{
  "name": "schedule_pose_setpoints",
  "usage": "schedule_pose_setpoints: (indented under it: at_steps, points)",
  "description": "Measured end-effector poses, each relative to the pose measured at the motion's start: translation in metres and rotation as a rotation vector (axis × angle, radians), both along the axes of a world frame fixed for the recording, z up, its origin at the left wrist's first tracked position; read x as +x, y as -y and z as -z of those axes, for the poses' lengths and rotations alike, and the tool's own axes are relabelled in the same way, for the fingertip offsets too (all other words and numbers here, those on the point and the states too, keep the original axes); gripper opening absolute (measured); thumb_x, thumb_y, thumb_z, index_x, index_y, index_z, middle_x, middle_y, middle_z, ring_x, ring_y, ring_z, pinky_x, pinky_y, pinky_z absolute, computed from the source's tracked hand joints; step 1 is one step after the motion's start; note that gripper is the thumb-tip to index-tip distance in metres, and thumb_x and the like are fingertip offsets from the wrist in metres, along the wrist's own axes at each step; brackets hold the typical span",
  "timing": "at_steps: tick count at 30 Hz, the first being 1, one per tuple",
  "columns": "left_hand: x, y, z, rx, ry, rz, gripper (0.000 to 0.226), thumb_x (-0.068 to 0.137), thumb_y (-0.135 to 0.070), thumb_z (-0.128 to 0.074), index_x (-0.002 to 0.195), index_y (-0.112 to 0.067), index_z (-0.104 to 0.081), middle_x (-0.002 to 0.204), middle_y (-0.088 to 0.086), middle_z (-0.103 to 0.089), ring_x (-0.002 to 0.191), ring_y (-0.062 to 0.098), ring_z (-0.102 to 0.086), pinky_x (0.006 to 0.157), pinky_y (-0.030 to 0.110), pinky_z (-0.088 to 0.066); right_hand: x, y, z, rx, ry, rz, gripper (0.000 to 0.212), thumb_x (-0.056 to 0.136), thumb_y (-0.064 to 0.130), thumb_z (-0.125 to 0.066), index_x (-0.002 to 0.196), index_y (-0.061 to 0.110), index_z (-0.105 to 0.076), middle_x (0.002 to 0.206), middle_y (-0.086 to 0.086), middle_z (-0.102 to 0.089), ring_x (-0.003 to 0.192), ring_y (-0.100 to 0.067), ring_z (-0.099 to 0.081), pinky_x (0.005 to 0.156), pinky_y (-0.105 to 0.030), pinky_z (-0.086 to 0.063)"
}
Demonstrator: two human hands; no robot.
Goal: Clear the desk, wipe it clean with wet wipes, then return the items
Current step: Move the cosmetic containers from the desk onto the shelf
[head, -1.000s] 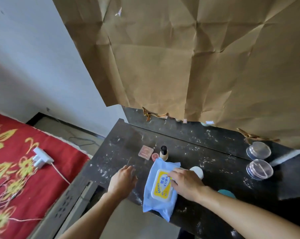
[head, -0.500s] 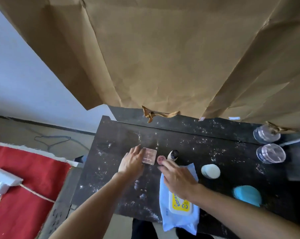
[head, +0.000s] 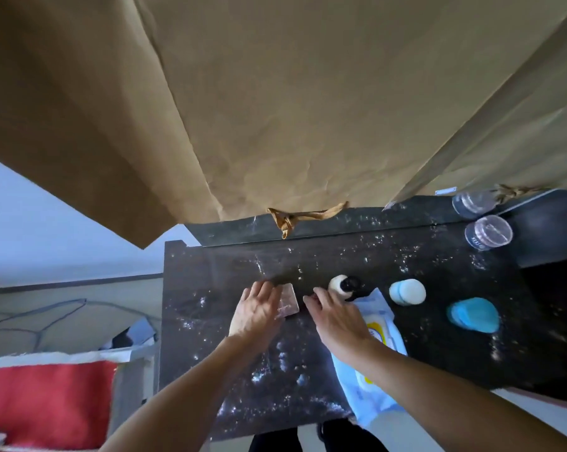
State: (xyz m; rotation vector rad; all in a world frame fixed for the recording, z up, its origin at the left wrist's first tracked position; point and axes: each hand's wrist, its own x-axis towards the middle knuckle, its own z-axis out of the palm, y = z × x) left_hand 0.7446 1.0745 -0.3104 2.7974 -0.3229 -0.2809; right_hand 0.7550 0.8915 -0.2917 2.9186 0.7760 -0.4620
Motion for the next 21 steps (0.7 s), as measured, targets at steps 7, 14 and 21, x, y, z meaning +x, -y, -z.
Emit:
schedule_pose_setpoints:
  at_steps: [7, 14, 21]
  points:
    - [-0.011, -0.016, -0.015, -0.062, -0.049, -0.103, 0.076, 0.034, -0.018, -0.087, 0.106, -0.006, -0.064, 0.087, 0.010, -0.057, 0.073, 0.028, -0.061, 0.056, 0.029, -0.056, -0.008, 0.003, -0.005, 0.059, 0.040, 0.001, 0.035, 0.048, 0.015, -0.080, 0.075, 0.023, -0.059, 0.075, 0.004, -0.053, 0.073, -0.019, -0.056, 0.037, -0.027, -0.031]
    - [-0.032, -0.008, -0.048, -0.042, -0.138, -0.224, 0.065, 0.063, -0.032, -0.076, 0.120, -0.009, -0.055, 0.110, 0.008, -0.050, 0.096, 0.028, -0.058, 0.074, 0.038, -0.053, -0.031, 0.038, -0.035, 0.361, 0.067, 0.081, 0.018, 0.073, 0.018, -0.064, 0.087, 0.022, -0.054, 0.094, 0.001, -0.053, 0.069, -0.019, -0.056, 0.036, -0.030, -0.037]
    - [-0.057, 0.067, -0.086, -0.108, -0.006, -0.193, 0.063, 0.065, -0.035, -0.071, 0.121, -0.013, -0.052, 0.109, 0.002, -0.059, 0.100, 0.025, -0.058, 0.076, 0.037, -0.051, -0.071, 0.139, -0.051, 0.468, 0.095, 0.218, 0.017, 0.070, 0.030, -0.039, 0.083, 0.022, -0.045, 0.089, 0.000, -0.050, 0.080, -0.024, -0.056, 0.049, -0.036, -0.047]
